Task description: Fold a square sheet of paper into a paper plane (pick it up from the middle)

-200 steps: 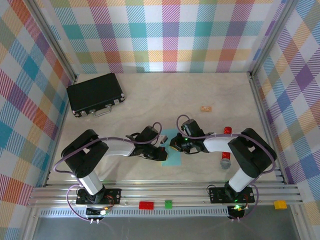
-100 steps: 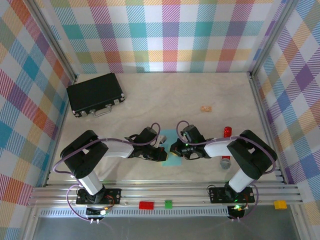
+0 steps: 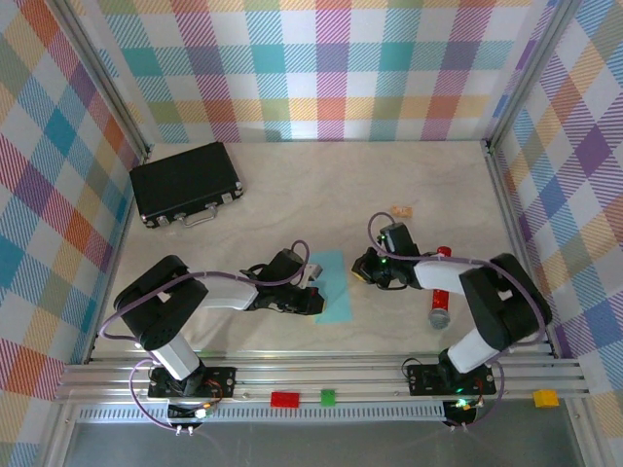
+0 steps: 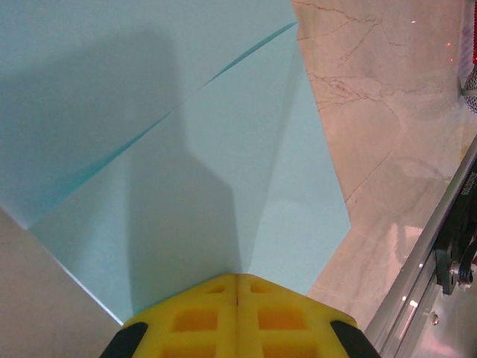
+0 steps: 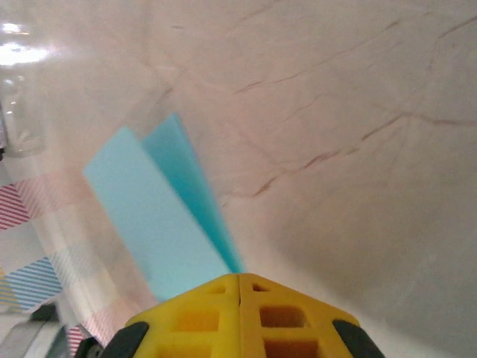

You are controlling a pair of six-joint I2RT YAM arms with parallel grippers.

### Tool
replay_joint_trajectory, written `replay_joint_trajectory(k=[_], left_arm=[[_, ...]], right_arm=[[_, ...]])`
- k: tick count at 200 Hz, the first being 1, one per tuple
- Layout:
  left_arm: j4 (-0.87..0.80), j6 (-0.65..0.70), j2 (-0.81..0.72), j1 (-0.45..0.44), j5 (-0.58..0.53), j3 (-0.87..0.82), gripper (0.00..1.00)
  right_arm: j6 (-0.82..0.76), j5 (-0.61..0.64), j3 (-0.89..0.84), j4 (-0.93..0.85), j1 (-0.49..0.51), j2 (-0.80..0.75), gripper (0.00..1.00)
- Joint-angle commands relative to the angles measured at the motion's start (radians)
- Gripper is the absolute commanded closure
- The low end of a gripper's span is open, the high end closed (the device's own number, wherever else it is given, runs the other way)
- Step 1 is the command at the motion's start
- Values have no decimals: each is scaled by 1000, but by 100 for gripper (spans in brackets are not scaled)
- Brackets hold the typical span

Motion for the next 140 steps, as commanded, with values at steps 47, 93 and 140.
replay_joint_trajectory(k=[47,93,140], left_arm=[[-89,-34,-108,-5,-74,-10,98],[-199,17,-174,3,-145,39,97],[-172,34,-97,8,-151,111,96]], right_arm=[[41,106,-49,-192,81,-236,81],[15,100,-2,-408,119,-293,73],[1,122,-18,-463,133,-343,62]])
